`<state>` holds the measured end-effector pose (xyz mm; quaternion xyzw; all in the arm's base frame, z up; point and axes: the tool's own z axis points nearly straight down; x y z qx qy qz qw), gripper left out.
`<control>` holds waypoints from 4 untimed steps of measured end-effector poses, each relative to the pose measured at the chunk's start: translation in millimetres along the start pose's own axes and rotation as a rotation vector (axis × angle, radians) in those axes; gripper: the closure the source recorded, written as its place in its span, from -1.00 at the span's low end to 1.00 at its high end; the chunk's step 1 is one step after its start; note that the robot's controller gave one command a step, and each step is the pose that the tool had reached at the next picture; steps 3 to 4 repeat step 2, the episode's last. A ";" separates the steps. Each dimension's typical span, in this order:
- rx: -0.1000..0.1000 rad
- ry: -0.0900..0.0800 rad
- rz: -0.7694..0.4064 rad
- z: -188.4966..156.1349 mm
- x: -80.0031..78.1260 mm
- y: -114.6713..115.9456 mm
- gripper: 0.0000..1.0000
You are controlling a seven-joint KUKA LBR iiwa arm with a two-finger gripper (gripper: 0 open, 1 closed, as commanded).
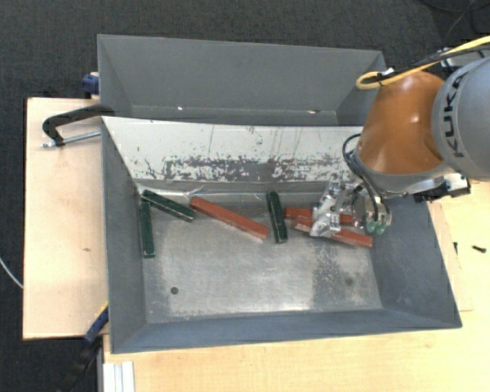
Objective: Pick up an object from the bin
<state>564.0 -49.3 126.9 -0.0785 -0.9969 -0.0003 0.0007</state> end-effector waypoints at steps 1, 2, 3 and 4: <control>-0.001 -0.004 0.000 -68.3 -4.4 -0.4 1.00; -0.001 -0.010 0.021 -105.2 -4.7 1.7 1.00; -0.001 -0.010 0.021 -105.2 -4.7 1.7 1.00; -0.001 -0.010 0.021 -105.2 -4.7 1.7 1.00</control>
Offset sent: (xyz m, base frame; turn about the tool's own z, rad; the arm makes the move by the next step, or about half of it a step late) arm 0.0032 0.0007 0.1045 0.0224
